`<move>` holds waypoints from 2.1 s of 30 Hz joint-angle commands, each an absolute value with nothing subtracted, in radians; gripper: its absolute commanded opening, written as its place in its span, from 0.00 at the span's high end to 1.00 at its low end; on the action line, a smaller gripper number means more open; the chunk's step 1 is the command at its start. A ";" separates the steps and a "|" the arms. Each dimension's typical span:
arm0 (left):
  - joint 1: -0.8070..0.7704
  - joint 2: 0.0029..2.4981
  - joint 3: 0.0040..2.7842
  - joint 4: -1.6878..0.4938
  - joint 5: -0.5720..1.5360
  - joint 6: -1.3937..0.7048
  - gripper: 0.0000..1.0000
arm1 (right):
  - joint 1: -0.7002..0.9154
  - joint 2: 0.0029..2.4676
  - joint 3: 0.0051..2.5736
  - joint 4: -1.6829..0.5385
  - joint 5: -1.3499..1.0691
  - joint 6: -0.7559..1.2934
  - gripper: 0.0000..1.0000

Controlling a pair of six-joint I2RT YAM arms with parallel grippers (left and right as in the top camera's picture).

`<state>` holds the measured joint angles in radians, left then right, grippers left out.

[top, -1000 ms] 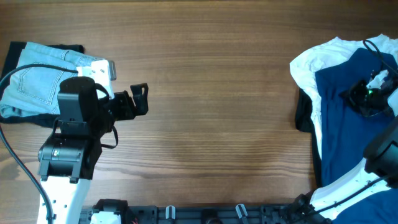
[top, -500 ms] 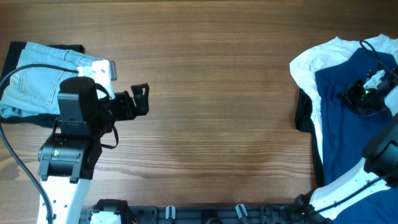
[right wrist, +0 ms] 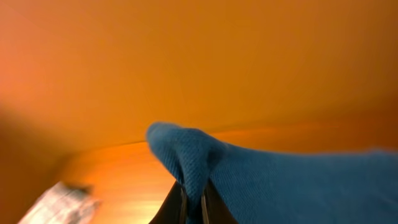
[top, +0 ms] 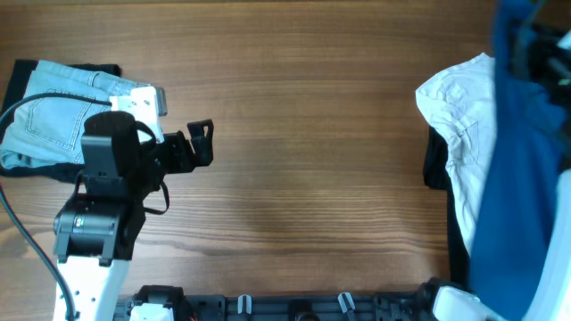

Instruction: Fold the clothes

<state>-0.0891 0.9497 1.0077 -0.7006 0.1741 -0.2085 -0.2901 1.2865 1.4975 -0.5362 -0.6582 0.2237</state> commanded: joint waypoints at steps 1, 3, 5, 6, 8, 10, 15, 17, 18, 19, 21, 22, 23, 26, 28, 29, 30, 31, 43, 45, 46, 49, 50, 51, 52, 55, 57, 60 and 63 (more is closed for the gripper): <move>-0.082 0.883 1.028 -0.673 0.160 -0.217 0.00 | 0.042 1.259 1.506 -0.506 -0.674 0.250 0.96; -0.082 0.847 1.028 -0.661 0.117 -0.217 0.00 | 0.250 1.281 1.501 -0.508 -0.595 0.246 0.96; -0.082 0.804 1.028 -0.651 0.070 -0.217 0.00 | 0.427 1.322 1.497 -0.511 -0.536 0.238 0.96; -0.082 0.776 1.028 -0.648 0.039 -0.217 0.00 | 0.534 1.360 1.497 -0.517 -0.502 0.238 0.96; -0.082 0.731 1.029 -0.646 -0.007 -0.217 0.00 | 0.672 1.425 1.497 -0.525 -0.428 0.238 0.95; -0.082 0.692 1.029 -0.645 -0.046 -0.216 0.00 | 0.752 1.477 1.497 -0.534 -0.347 0.239 0.68; -0.082 0.624 1.029 -0.628 -0.071 -0.191 0.00 | 0.782 1.493 1.499 -0.545 -0.236 0.240 0.46; -0.082 0.624 1.029 -0.628 -0.054 -0.187 0.00 | 0.759 1.454 1.500 -0.559 -0.170 0.240 0.43; -0.082 0.631 1.029 -0.628 -0.038 -0.187 0.00 | 0.746 1.432 1.500 -0.565 -0.138 0.242 0.42; -0.082 0.643 1.029 -0.626 -0.015 -0.187 0.00 | 0.733 1.407 1.500 -0.571 -0.106 0.248 0.41; -0.082 0.679 1.029 -0.618 0.041 -0.186 0.01 | 0.704 1.357 1.500 -0.588 -0.059 0.270 0.40; -0.082 0.710 1.029 -0.612 0.086 -0.174 0.02 | 0.682 1.328 1.500 -0.599 -0.042 0.273 0.40; -0.083 0.746 1.029 -0.608 0.136 -0.152 0.04 | 0.654 1.291 1.500 -0.615 -0.027 0.273 0.39; -0.087 0.898 1.029 -0.591 0.266 -0.104 0.08 | 0.593 1.217 1.500 -0.657 0.001 0.298 0.39; -0.107 1.031 1.029 -0.558 0.327 -0.070 0.09 | 0.545 1.167 1.500 -0.695 0.003 0.301 0.38; -0.121 1.099 1.029 -0.532 0.349 -0.051 0.09 | 0.527 1.152 1.500 -0.711 0.004 0.313 0.38; -0.138 1.170 1.029 -0.497 0.360 -0.037 0.09 | 0.509 1.140 1.500 -0.728 0.003 0.324 0.38; -0.157 1.240 1.029 -0.454 0.367 -0.029 0.09 | 0.496 1.133 1.500 -0.740 0.003 0.336 0.38; -0.349 1.856 1.073 -0.036 0.366 -0.029 0.18 | 0.452 1.179 1.499 -0.896 0.003 0.352 0.37; -0.364 1.897 1.074 -0.026 0.358 -0.030 0.21 | 0.452 1.192 1.499 -0.908 0.004 0.351 0.37; -0.370 1.910 1.074 -0.027 0.358 -0.030 0.22 | 0.452 1.197 1.499 -0.911 0.004 0.352 0.37; -0.385 1.927 1.074 -0.034 0.358 -0.030 0.31 | 0.451 1.214 1.499 -0.917 0.004 0.352 0.37; -0.387 1.928 1.074 -0.042 0.357 -0.030 0.35 | 0.451 1.217 1.499 -0.917 0.004 0.352 0.37; -0.388 1.928 1.074 -0.055 0.355 -0.030 0.41 | 0.451 1.221 1.499 -0.917 0.004 0.352 0.37; -0.389 1.928 1.074 -0.072 0.355 -0.030 0.53 | 0.451 1.222 1.499 -0.917 0.004 0.352 0.37; -0.389 1.933 1.073 -0.155 0.339 -0.030 0.85 | 0.451 1.222 1.499 -0.918 0.028 0.371 0.38; -0.389 1.936 1.071 -0.176 0.290 -0.030 0.94 | 0.451 1.222 1.499 -0.918 0.049 0.370 0.38; -0.383 1.936 1.071 -0.176 0.193 -0.031 0.96 | 0.451 1.222 1.499 -0.917 0.068 0.370 0.38; -0.336 1.927 1.084 -0.181 0.013 -0.115 0.96 | 0.451 1.222 1.499 -0.922 0.084 0.370 0.38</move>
<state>-0.3832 1.9205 1.0603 -0.1753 0.2321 -0.0425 0.4541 1.2205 1.4929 -0.9203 0.0338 0.3557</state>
